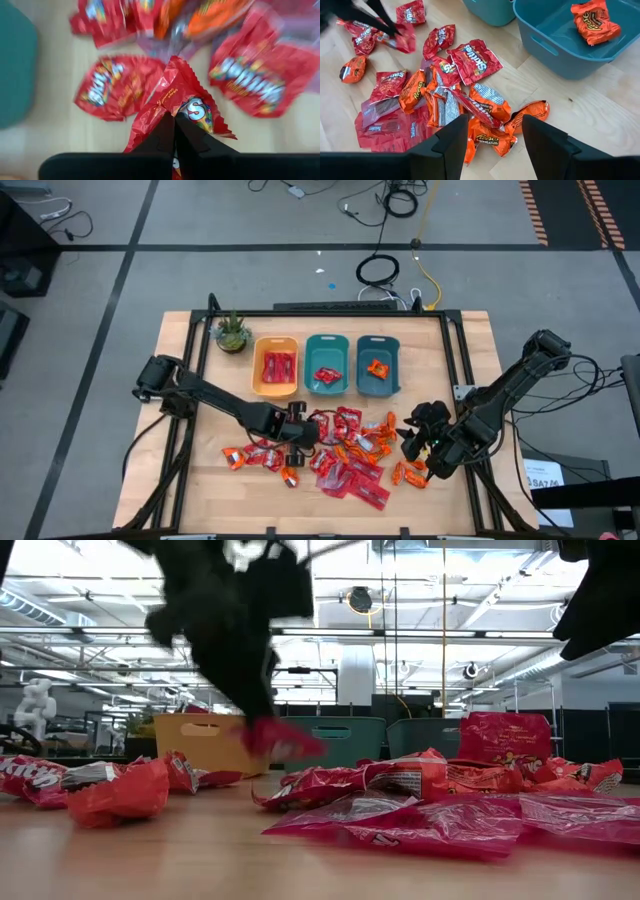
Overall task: Sort candy
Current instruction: Put the red candy into the top center green bin, then put the orange candy into the top right blue bin
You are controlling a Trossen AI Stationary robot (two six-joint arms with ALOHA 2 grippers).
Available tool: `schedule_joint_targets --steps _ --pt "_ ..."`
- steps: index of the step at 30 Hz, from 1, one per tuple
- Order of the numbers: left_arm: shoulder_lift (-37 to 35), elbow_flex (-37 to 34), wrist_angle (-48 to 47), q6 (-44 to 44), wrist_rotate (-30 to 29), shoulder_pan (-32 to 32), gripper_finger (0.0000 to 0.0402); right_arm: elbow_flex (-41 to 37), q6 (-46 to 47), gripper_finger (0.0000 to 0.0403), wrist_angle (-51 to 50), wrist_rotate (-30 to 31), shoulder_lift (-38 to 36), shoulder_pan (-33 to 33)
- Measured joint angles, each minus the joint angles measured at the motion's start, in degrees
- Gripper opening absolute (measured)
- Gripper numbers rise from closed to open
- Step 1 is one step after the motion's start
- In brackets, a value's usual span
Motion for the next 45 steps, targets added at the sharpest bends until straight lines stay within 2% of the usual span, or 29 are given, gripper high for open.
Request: schedule_joint_targets --steps 5,10,13,19,25,31,36,41,45 --pt "-0.9 8.7 -7.1 -0.1 -1.4 2.2 0.0005 0.0 0.0 0.018 -0.2 0.0 0.0 0.0" --pt "-1.3 15.0 -8.0 4.1 -2.9 8.6 0.0005 0.0 0.4 0.018 -0.2 0.2 0.0 0.0" --pt "-1.3 16.6 -8.1 4.3 -1.7 14.6 0.0005 0.0 1.8 0.018 -0.2 0.2 0.0 0.0" --pt "-1.2 16.8 -7.5 5.8 6.1 25.9 0.0005 0.0 5.4 0.018 -0.2 0.3 0.0 0.0" --pt "-1.2 16.8 -3.0 5.7 6.7 32.4 0.0031 0.0 9.1 0.018 -0.2 0.3 0.0 0.0" --pt "-1.2 16.8 -2.1 4.2 6.6 36.3 0.0087 0.0 12.3 0.018 -0.2 0.3 0.0 0.0" --pt "-1.2 16.8 -2.1 4.9 6.7 37.2 0.0138 0.0 13.9 0.018 -0.2 0.4 0.0 0.0" --pt "-1.2 16.8 -2.1 7.2 6.6 37.1 0.0152 0.0 12.8 0.018 -0.2 0.2 0.0 0.0" --pt "-1.2 16.8 -2.4 7.4 6.6 37.0 0.0153 0.0 5.1 0.018 -0.2 -0.1 0.0 0.0"
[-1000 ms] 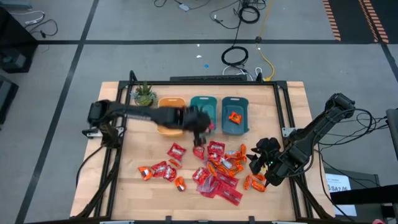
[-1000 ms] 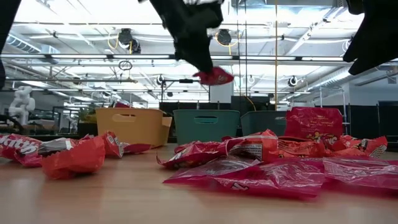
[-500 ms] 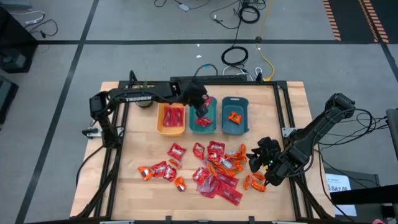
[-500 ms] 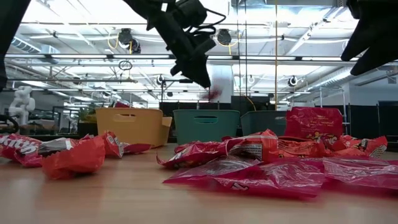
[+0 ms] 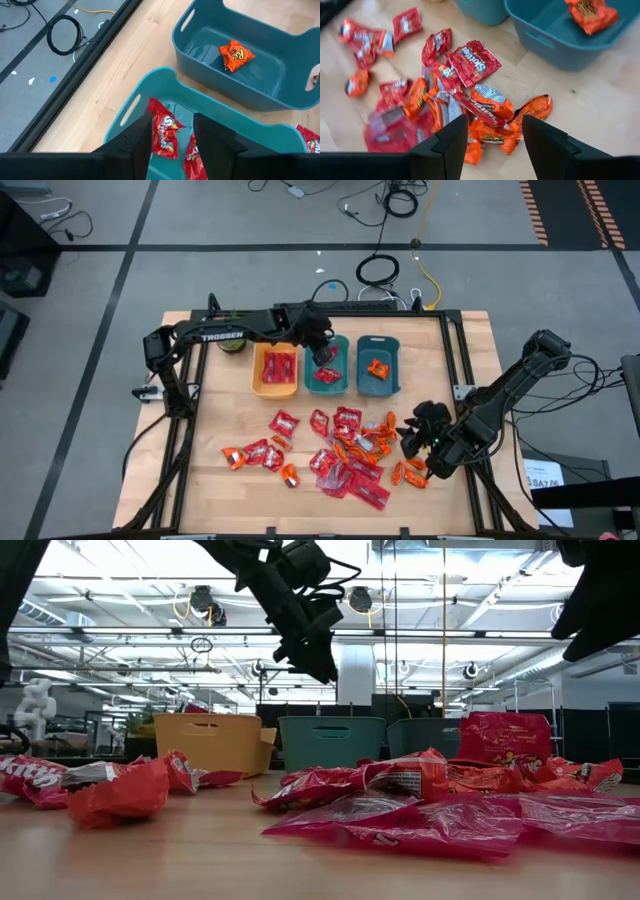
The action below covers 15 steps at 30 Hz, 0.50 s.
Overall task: Sort candy
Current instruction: Put the orange candy into the top right blue bin
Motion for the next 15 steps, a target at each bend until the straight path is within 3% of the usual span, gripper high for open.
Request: schedule_joint_targets --steps 6,15 --pt "0.0 0.0 -2.1 -0.3 0.0 -0.7 0.0153 0.0 -8.2 0.018 0.0 -0.4 0.0 0.0" --pt "0.0 0.0 -12.7 -4.5 2.1 -4.8 0.0153 -0.2 -11.4 0.018 -1.4 -10.6 0.0 0.1"
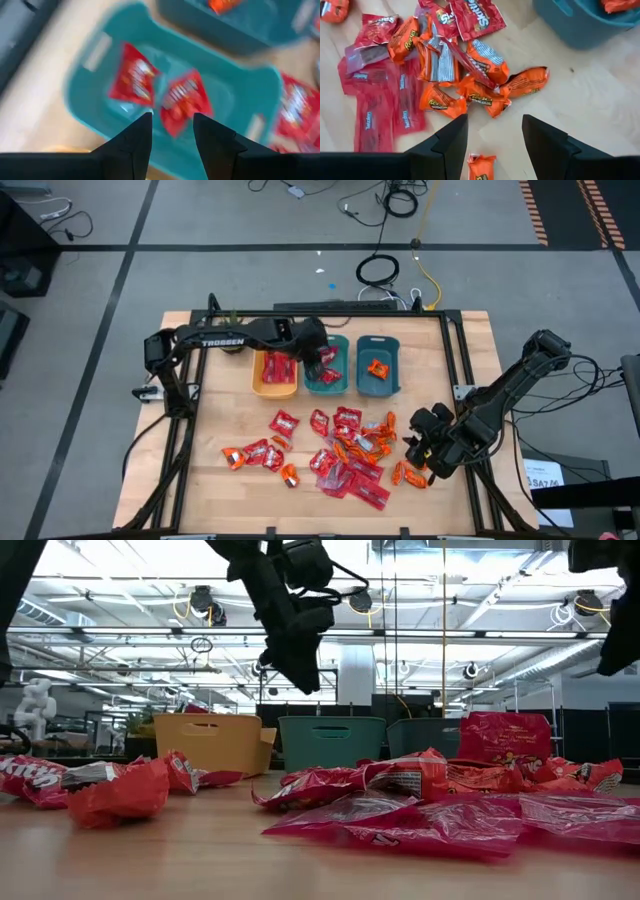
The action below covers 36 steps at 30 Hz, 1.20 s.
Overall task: Sort candy
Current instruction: Put the orange candy into the top right blue bin
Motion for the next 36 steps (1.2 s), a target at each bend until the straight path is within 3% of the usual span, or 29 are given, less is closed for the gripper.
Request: schedule_joint_targets --steps 8,21,32,36 --pt "0.0 0.0 -2.3 -2.1 0.4 -7.1 0.0153 -4.3 3.2 0.0181 0.4 -8.9 0.0 2.3" --pt "-1.6 0.0 -3.3 -14.1 -2.1 -17.4 0.0153 -12.1 6.5 0.0181 14.2 -11.4 0.0 8.1" --pt "-8.5 -0.1 -9.8 -30.1 -19.6 -29.6 0.0153 -14.4 4.1 0.0181 18.5 -11.9 2.3 11.0" --pt "-9.1 -0.2 -13.5 -35.6 -22.6 -33.9 0.0153 -14.4 2.8 0.0181 20.2 -11.7 5.6 11.3"
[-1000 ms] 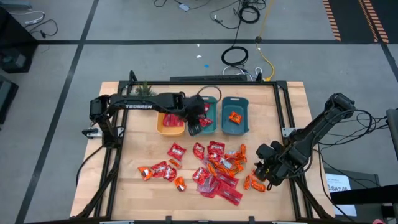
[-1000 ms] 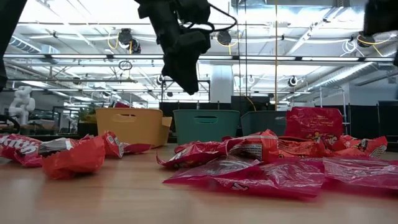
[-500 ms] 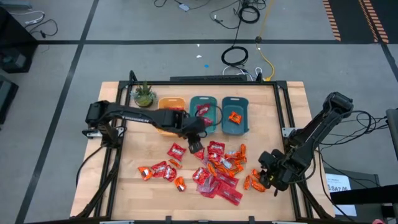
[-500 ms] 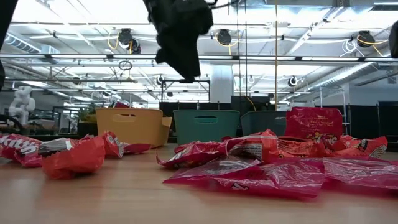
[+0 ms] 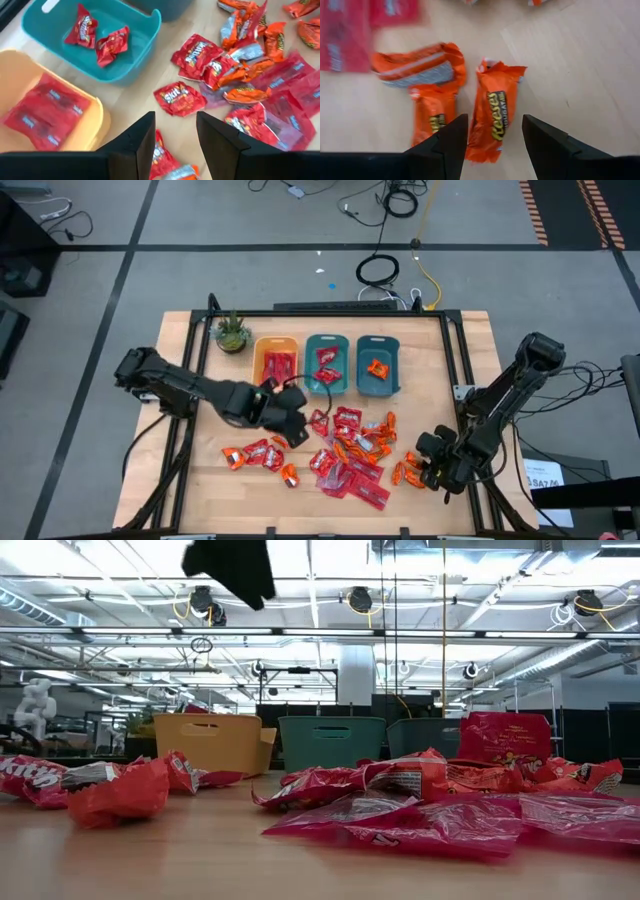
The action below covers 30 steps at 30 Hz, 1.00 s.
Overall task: Sort candy
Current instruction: Put the orange candy into the top right blue bin
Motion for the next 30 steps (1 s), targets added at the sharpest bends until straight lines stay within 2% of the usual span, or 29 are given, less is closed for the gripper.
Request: schedule_joint_targets --steps 3,8,14,18,24,26,30 --pt "0.0 0.0 -1.1 -3.6 -1.5 -3.1 0.0153 0.0 -1.2 0.0181 0.6 0.0 3.6 0.0" --pt "0.0 0.0 1.8 -3.8 -4.0 -6.7 0.0153 0.5 -0.8 0.0181 1.7 1.0 8.9 0.1" --pt "0.0 -2.6 3.9 -3.8 -5.2 -8.2 0.0153 0.8 -0.5 0.0169 1.8 1.9 9.5 0.1" --pt "-0.8 -8.1 9.8 -3.7 -3.3 -8.0 0.0153 0.6 -0.5 0.0124 1.2 2.3 7.9 0.1" --pt "-5.5 -19.4 23.5 -0.2 1.0 -7.2 0.0153 0.3 -0.2 0.0023 0.3 2.5 4.3 -0.1" --pt "-8.1 -23.3 27.5 1.6 1.5 -7.0 0.0153 0.3 0.6 0.0013 0.1 2.6 2.8 -0.5" --pt "-13.7 -31.1 33.1 4.6 3.4 -5.9 0.0153 1.2 0.6 0.0021 -1.4 2.6 0.1 -3.0"
